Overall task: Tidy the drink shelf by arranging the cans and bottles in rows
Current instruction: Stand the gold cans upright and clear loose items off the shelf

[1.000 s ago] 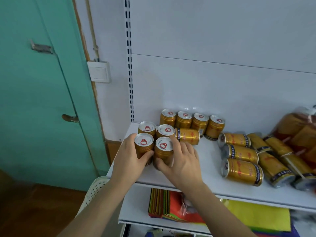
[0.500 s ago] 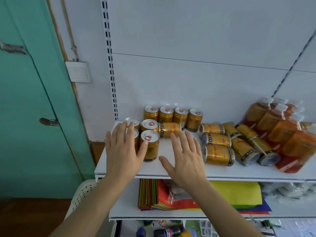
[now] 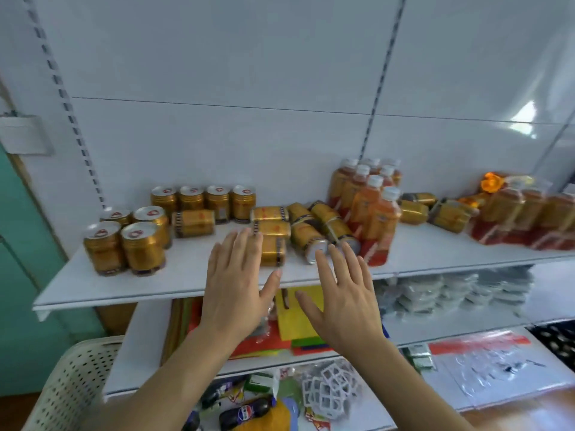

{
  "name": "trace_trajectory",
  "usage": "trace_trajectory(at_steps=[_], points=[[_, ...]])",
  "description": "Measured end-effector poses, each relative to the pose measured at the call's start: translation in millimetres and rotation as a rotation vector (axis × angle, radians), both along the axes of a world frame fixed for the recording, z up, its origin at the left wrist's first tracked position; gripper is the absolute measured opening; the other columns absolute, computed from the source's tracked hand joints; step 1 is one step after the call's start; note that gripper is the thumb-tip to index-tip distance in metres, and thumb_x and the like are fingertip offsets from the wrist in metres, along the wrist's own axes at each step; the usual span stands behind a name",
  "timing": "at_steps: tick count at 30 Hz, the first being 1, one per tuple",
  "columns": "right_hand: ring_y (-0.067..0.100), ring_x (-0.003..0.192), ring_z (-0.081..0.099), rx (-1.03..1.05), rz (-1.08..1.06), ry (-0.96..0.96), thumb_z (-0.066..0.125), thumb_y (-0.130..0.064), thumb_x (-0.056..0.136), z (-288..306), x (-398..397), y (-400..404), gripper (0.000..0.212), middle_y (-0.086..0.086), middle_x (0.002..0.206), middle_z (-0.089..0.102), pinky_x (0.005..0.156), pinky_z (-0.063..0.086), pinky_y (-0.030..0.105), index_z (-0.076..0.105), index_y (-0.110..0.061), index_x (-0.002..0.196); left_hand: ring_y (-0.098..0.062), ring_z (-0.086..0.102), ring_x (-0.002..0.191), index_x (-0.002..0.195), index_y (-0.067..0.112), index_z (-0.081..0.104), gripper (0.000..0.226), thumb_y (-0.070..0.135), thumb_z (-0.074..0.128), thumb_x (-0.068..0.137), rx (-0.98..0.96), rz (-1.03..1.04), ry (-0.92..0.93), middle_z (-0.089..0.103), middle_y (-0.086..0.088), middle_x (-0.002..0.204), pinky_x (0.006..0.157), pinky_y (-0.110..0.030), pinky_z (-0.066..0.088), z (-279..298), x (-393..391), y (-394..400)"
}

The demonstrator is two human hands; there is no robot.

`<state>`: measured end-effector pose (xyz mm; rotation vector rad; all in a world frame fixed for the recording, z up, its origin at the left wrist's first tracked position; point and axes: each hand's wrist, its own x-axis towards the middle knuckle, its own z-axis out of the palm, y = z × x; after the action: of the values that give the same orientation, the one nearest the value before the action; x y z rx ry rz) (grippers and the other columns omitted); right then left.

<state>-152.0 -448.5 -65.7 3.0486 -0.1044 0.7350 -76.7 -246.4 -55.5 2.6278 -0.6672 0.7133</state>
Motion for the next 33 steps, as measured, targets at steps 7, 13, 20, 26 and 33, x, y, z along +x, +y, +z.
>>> trace_trajectory(at_steps=[7, 13, 20, 26, 33], points=[[0.036, 0.162, 0.022, 0.05, -0.172, 0.015, 0.032, -0.074, 0.104, -15, -69, -117, 0.085, 0.016, 0.168, 0.04, 0.129, 0.025, 0.058, 0.042, -0.013, 0.162, -0.031, 0.029, 0.158, 0.161, 0.011, 0.039, 0.072, 0.058, 0.043, 0.107, 0.007, -0.238, 0.001, 0.038, -0.011, 0.167, 0.125, -0.053, 0.031, -6, -49, -128], [0.036, 0.163, 0.018, 0.063, -0.302, 0.025, 0.022, -0.074, 0.103, -16, -86, -200, 0.088, 0.016, 0.169, 0.037, 0.13, 0.023, 0.057, 0.04, -0.013, 0.163, -0.027, 0.026, 0.159, 0.164, 0.015, 0.033, 0.072, 0.057, 0.043, 0.106, -0.002, -0.374, 0.04, 0.033, -0.008, 0.17, 0.128, -0.047, 0.029, -2, -54, -220], [0.033, 0.165, 0.001, 0.029, -0.366, 0.096, 0.023, -0.074, 0.103, -5, -66, -283, 0.088, 0.014, 0.176, 0.022, 0.133, 0.009, 0.055, 0.025, -0.016, 0.169, -0.029, 0.026, 0.158, 0.163, 0.014, 0.034, 0.076, 0.06, 0.042, 0.104, -0.03, -0.437, 0.064, 0.034, -0.011, 0.169, 0.127, -0.041, 0.022, 3, -18, -320], [0.034, 0.165, 0.006, -0.004, -0.393, 0.082, 0.028, -0.075, 0.103, 9, -31, -346, 0.085, 0.014, 0.175, 0.025, 0.133, 0.008, 0.053, 0.028, -0.018, 0.167, -0.027, 0.013, 0.163, 0.168, 0.018, 0.021, 0.079, 0.061, 0.042, 0.105, -0.019, -0.398, 0.115, 0.02, -0.008, 0.175, 0.131, -0.042, 0.016, 9, 29, -387], [0.035, 0.165, 0.001, 0.01, -0.284, 0.112, 0.028, -0.072, 0.103, -5, 12, -397, 0.087, 0.015, 0.176, 0.022, 0.134, 0.009, 0.052, 0.026, -0.015, 0.168, -0.031, 0.018, 0.161, 0.166, 0.015, 0.024, 0.083, 0.062, 0.048, 0.102, 0.053, -0.266, 0.158, 0.025, -0.011, 0.173, 0.131, -0.047, 0.02, -7, 77, -434]])
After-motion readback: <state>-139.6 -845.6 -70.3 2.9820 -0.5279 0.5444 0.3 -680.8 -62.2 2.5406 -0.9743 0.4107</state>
